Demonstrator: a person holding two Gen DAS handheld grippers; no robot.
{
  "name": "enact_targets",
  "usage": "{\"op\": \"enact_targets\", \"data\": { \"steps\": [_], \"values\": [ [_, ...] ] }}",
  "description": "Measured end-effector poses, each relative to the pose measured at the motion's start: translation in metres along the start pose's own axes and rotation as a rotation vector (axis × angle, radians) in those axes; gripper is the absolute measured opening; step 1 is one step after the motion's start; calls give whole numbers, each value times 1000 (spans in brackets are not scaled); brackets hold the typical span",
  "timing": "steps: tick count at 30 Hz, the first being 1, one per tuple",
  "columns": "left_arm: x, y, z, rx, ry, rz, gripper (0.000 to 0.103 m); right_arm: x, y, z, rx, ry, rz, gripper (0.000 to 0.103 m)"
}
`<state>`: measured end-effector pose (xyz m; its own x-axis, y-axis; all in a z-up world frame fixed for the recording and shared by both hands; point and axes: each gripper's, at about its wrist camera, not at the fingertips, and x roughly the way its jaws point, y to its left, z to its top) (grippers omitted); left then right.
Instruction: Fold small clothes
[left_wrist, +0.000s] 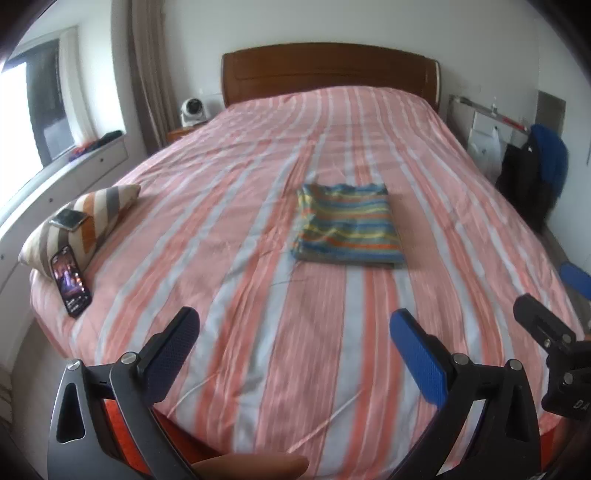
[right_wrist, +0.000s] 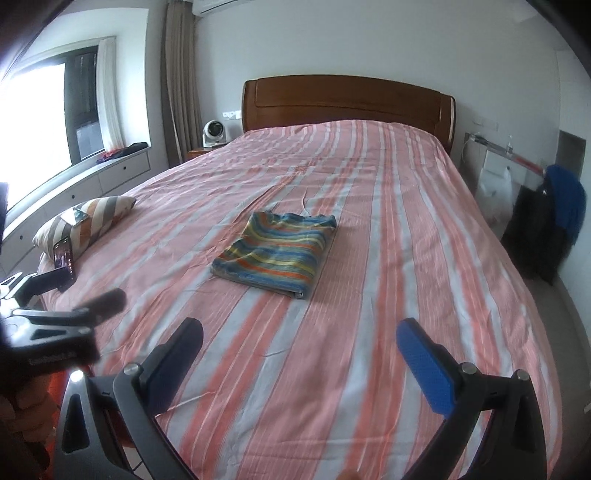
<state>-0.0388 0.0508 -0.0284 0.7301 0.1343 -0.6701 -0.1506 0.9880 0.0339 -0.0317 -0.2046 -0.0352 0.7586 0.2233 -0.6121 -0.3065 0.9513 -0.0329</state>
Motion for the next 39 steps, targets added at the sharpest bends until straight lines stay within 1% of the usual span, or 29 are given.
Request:
{"op": "enact_targets", "data": {
  "steps": [5,8,13,17,21,29,36,39],
  "values": [
    [-2,0,0,16,12,-4,103,-5,4,3,-12,-19,32,103],
    [-3,0,-1,22,16,-1,103,-4,6,2,-12,-8,46,103],
    [-3,-1,-2,25,23,4,103,-4,8,3,-24,7,38,103],
    [-4,0,-5,34,17,14,103,-6,11,4,-39,2,39,103],
    [-4,1,-6,39,13,25,103,-4,12,2,-34,7,52,103],
    [-2,2,-8,54,19,38,103,0,13,0,-44,19,45,103],
    [3,4,-9,44,39,34,103,3,13,-2,-51,28,34,103],
    [3,8,-9,30,36,18,103,5,12,-3,-49,32,26,103]
  ]
}}
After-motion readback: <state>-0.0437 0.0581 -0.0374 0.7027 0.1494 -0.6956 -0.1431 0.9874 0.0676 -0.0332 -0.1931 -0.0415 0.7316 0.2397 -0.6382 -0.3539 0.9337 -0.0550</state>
